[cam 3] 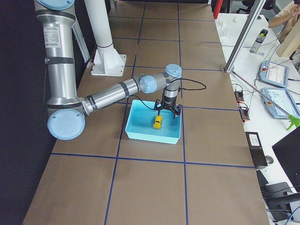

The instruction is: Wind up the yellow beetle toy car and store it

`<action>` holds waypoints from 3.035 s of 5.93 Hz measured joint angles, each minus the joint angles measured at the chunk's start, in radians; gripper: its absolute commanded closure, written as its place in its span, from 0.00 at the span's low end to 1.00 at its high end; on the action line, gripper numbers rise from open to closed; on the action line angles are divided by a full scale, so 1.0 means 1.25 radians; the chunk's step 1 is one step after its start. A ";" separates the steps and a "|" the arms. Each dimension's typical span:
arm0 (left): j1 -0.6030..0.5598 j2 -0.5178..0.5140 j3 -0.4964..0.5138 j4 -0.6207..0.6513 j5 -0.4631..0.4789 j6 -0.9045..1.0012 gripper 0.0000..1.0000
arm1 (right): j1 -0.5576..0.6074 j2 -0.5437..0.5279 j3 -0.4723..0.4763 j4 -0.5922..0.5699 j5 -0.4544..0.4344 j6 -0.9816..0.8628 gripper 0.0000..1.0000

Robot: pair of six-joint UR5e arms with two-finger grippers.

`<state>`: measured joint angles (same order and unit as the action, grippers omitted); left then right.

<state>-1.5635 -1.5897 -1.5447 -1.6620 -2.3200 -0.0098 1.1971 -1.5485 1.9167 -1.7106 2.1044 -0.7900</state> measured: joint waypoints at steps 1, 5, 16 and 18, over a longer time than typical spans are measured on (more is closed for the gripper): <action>0.001 -0.002 -0.011 -0.006 -0.021 -0.003 0.00 | 0.102 -0.028 -0.011 -0.013 0.011 0.001 0.00; 0.001 -0.001 -0.015 -0.009 -0.039 -0.001 0.00 | 0.370 -0.078 -0.120 -0.062 0.100 0.332 0.00; 0.000 0.002 0.009 -0.008 -0.039 0.003 0.00 | 0.382 -0.120 -0.170 0.026 0.191 0.698 0.00; 0.000 0.002 0.008 -0.008 -0.039 0.003 0.00 | 0.382 -0.123 -0.168 0.026 0.190 0.698 0.00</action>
